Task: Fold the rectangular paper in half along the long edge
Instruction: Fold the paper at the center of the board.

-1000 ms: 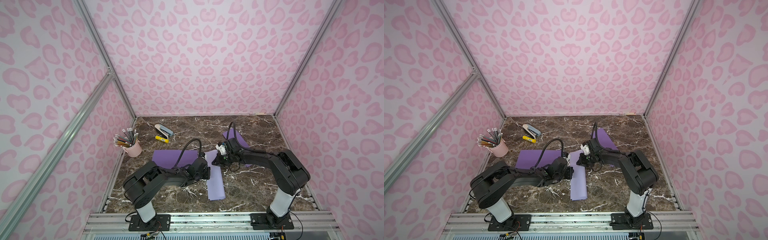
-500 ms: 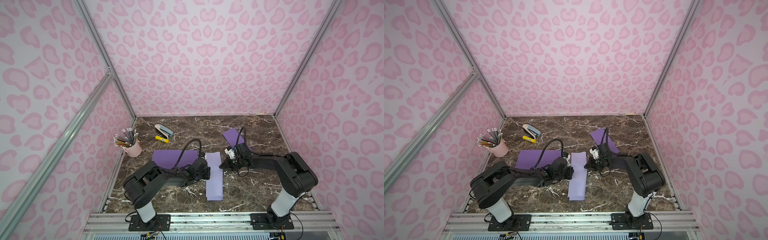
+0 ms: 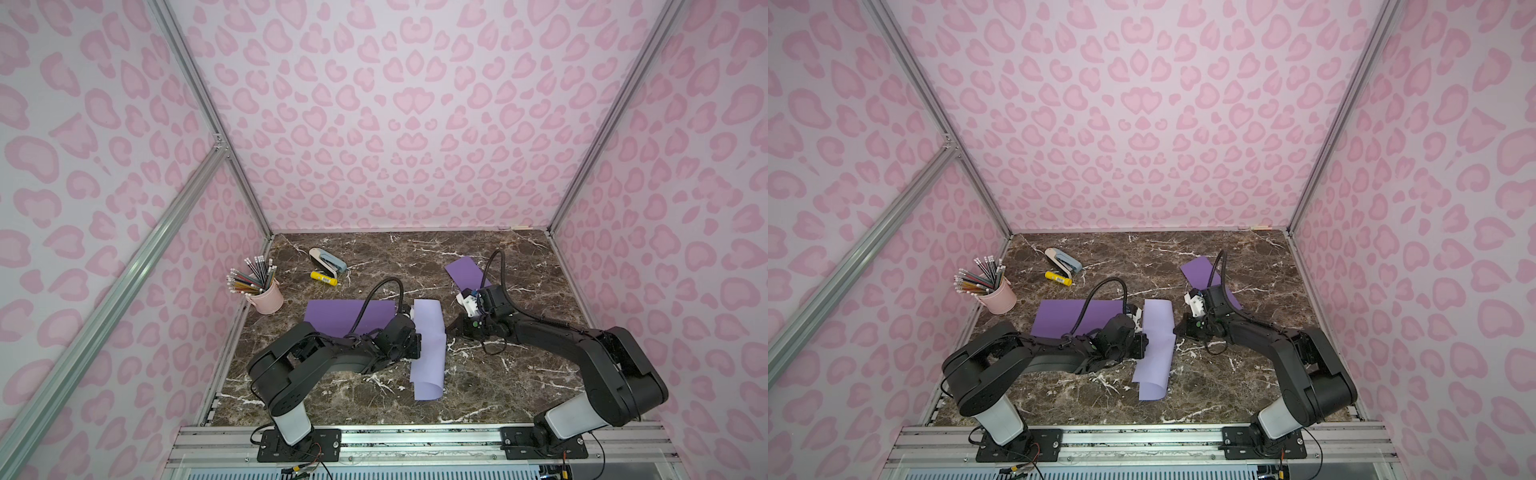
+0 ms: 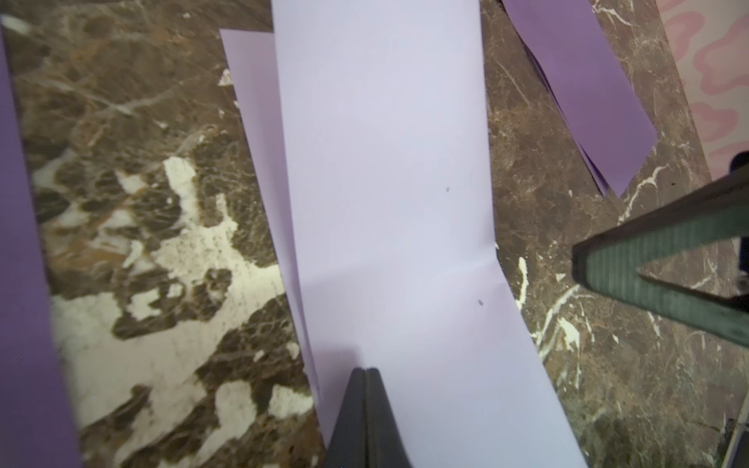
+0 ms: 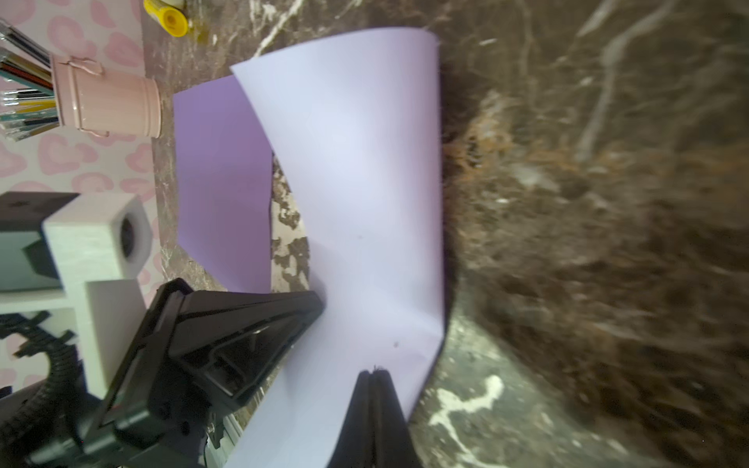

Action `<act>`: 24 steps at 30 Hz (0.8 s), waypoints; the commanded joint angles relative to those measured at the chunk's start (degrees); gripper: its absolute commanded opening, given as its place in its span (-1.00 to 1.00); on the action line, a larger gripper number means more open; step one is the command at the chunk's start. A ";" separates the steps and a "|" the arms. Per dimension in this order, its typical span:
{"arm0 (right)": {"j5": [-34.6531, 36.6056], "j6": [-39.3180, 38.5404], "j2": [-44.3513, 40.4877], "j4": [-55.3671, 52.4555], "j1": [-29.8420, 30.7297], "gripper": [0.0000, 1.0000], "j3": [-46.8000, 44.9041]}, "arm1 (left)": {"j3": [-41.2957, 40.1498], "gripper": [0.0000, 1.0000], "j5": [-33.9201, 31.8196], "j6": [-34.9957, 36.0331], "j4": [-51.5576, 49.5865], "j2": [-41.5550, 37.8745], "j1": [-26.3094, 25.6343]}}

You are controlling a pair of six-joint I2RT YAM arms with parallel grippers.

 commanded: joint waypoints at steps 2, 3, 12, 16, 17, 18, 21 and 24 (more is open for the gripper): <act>1.22 2.14 2.98 1.54 2.78 -1.00 0.40 | -0.25 -0.92 -0.10 -0.03 -9.81 0.93 -0.18; 1.19 2.22 4.13 2.19 3.12 -1.00 -0.04 | -0.17 -0.93 -0.10 -0.09 -9.80 1.02 -0.26; 2.60 2.41 3.26 4.38 -0.93 -1.00 -8.54 | -0.48 -0.92 -0.53 0.21 -10.55 0.25 -0.33; 3.12 0.49 -1.66 1.59 -4.89 -1.00 -11.89 | -0.44 -0.92 -0.62 0.31 -10.73 0.06 -0.36; 3.13 0.29 -2.64 0.77 -5.37 -1.00 -12.07 | -0.47 -0.92 -0.63 0.34 -10.67 0.06 -0.36; 3.10 -0.05 -3.77 -0.18 -5.43 -1.00 -11.64 | -0.42 -0.92 -0.64 0.40 -10.58 0.08 -0.31; 2.78 0.56 -6.13 -1.98 -3.34 -1.00 -9.15 | -0.16 -0.92 -0.62 0.43 -10.57 0.30 -0.35; 4.05 2.64 -6.71 -2.23 1.42 -1.00 -5.84 | 0.03 -0.93 -0.54 0.34 -10.57 0.50 -0.32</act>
